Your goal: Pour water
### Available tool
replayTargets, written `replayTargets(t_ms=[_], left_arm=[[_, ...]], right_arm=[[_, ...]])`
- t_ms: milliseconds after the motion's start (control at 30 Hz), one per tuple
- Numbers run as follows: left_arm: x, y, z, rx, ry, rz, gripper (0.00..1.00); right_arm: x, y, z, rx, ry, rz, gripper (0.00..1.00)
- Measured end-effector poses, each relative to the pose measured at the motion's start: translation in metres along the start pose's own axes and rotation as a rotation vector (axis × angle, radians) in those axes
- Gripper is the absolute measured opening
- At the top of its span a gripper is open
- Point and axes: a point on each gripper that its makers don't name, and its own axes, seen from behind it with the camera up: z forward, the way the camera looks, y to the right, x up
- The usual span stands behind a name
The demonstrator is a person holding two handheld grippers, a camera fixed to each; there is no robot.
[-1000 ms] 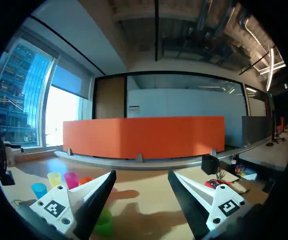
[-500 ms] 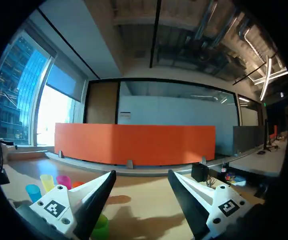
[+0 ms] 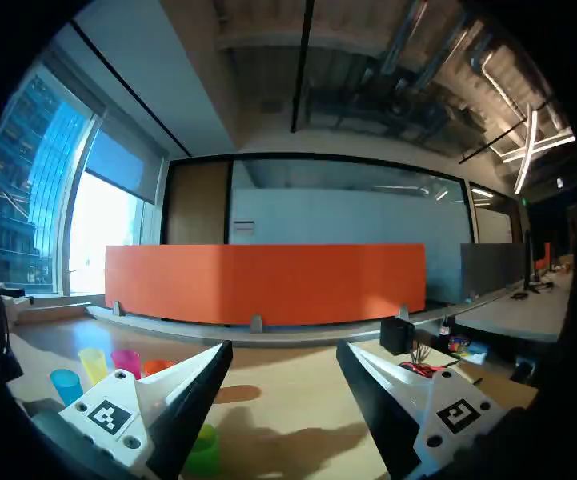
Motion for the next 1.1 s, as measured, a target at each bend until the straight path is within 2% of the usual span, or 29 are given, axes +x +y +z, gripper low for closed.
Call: replayTargets(t_ms=[500,800,1100], left_arm=[[-0.039,0.002,0.002,-0.007,-0.039,-0.012,0.99],[-0.052,0.003,0.004,-0.017,-0.049,-0.018,0.99],[-0.058,0.009,0.007,-0.033,-0.056,-0.024,0.99]], right_arm=[[0.001,-0.01,0.002,0.016,-0.006,0.03,1.0],[0.007,-0.018,0.003,0.029,-0.003,0.019,1.0],[0.011,-0.018,0.002,0.029,-0.001,0.018,1.0]])
